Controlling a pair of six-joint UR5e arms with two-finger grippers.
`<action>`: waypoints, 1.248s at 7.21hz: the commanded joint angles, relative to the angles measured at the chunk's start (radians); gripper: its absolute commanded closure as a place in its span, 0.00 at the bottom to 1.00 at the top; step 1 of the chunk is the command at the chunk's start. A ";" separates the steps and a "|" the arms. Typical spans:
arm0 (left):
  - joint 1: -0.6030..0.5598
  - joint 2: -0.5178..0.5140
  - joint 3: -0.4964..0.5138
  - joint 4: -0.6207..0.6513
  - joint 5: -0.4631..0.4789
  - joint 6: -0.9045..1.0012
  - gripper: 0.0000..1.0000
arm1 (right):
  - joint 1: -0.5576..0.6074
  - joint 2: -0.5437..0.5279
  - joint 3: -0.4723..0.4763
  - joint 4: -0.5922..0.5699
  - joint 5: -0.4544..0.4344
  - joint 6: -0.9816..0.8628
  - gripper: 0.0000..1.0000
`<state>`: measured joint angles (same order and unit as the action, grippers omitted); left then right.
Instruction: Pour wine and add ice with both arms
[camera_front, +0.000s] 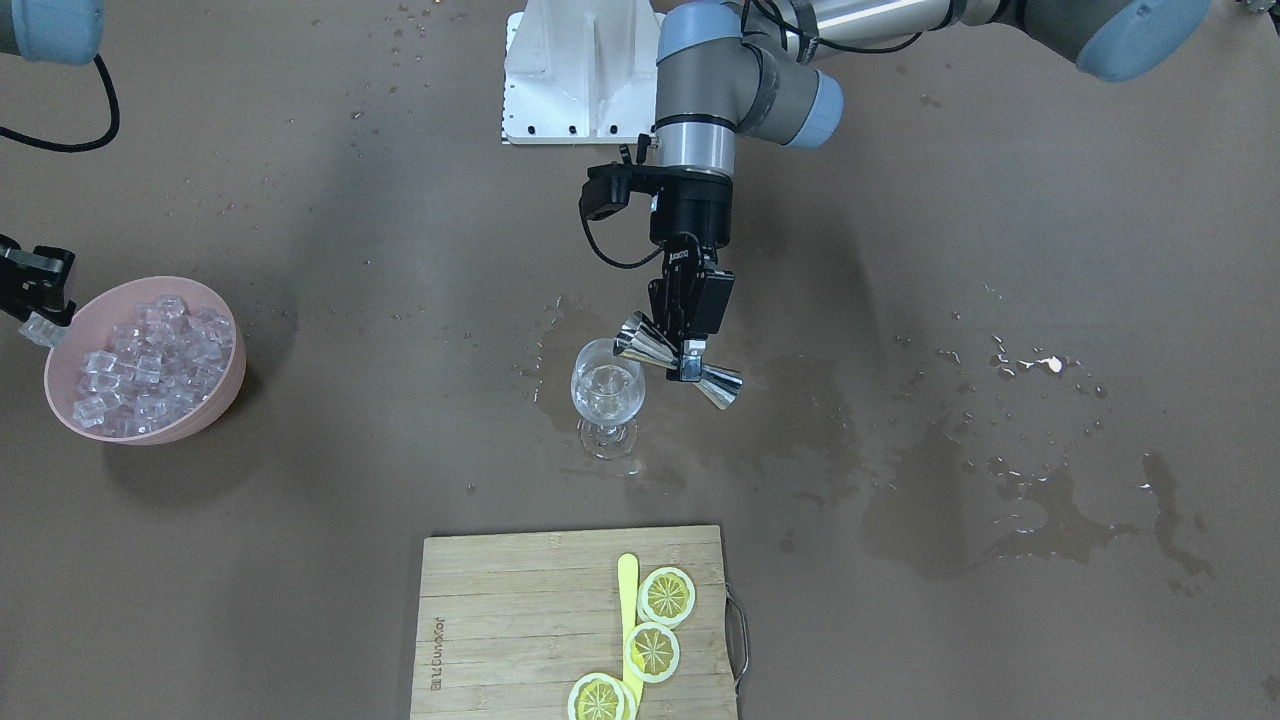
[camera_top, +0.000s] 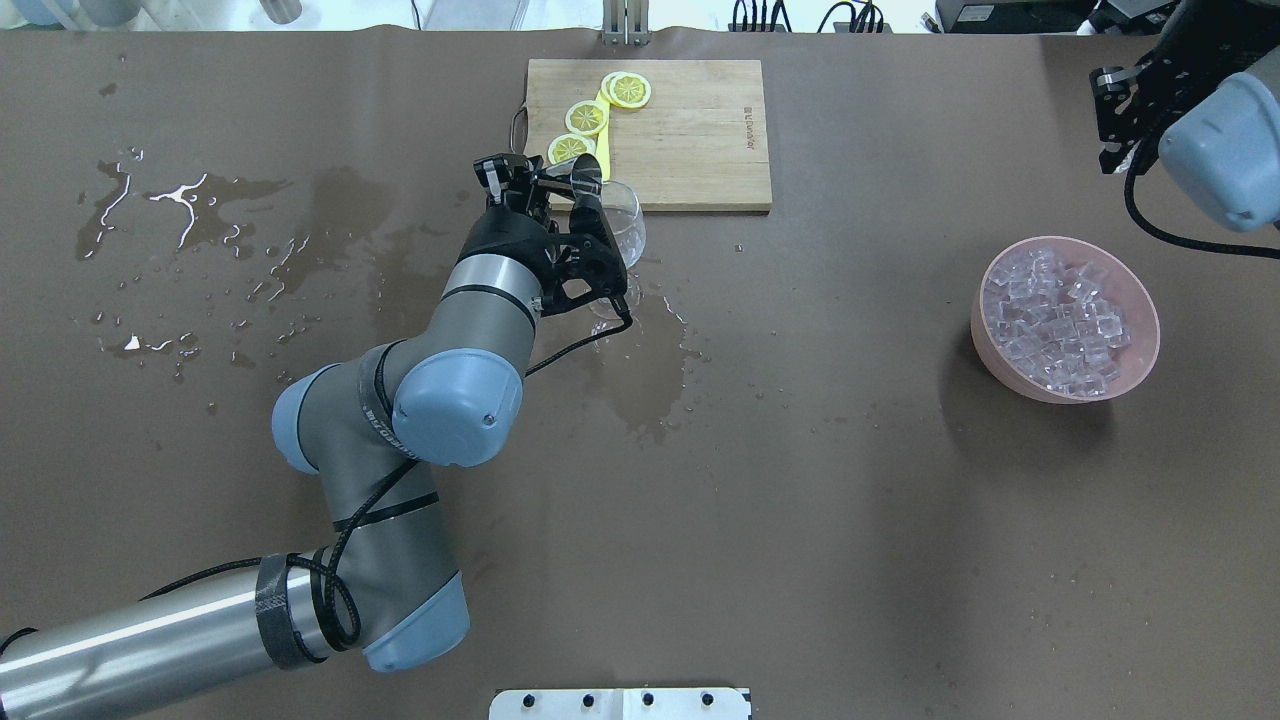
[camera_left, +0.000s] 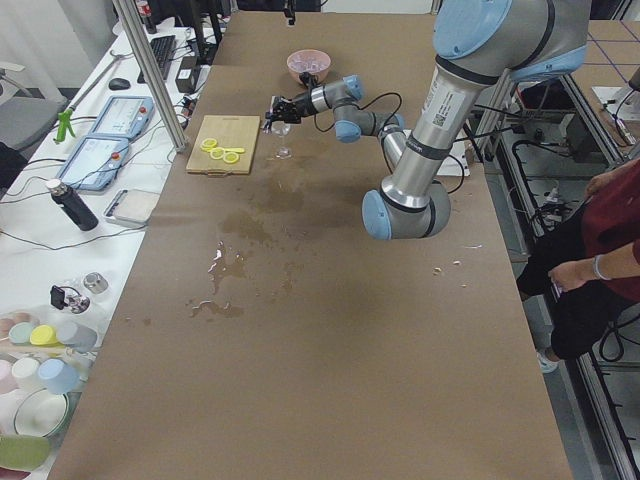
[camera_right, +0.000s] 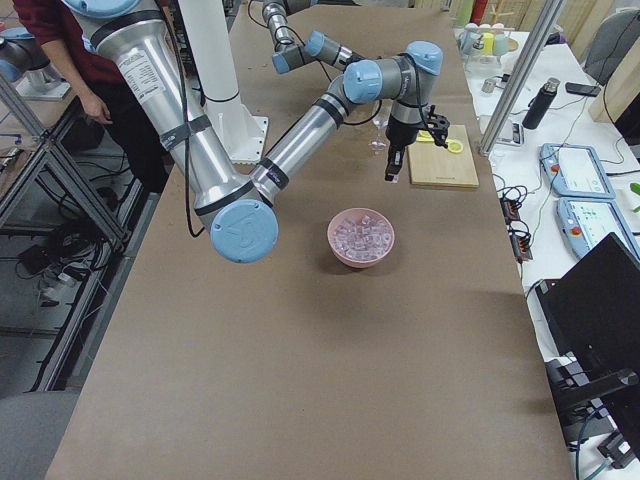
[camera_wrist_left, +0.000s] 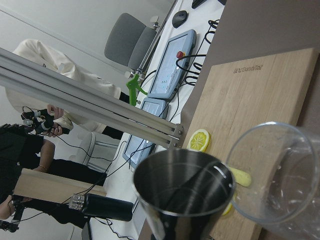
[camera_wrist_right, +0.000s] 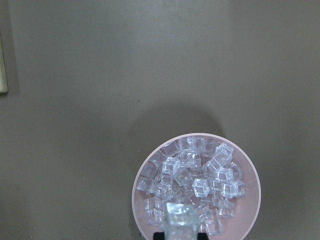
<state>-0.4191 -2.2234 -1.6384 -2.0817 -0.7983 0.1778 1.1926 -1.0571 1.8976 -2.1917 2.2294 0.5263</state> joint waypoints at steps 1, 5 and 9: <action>0.000 -0.013 -0.001 0.044 0.005 0.005 1.00 | -0.005 0.002 0.001 0.001 -0.001 0.003 0.78; 0.000 -0.025 -0.006 0.048 0.019 0.106 1.00 | -0.005 0.005 0.006 0.001 0.001 0.004 0.78; -0.021 -0.048 -0.011 0.065 0.018 0.201 1.00 | -0.018 0.038 0.001 -0.005 0.001 0.027 0.78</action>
<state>-0.4275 -2.2701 -1.6481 -2.0202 -0.7796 0.3564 1.1783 -1.0294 1.9001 -2.1947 2.2304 0.5452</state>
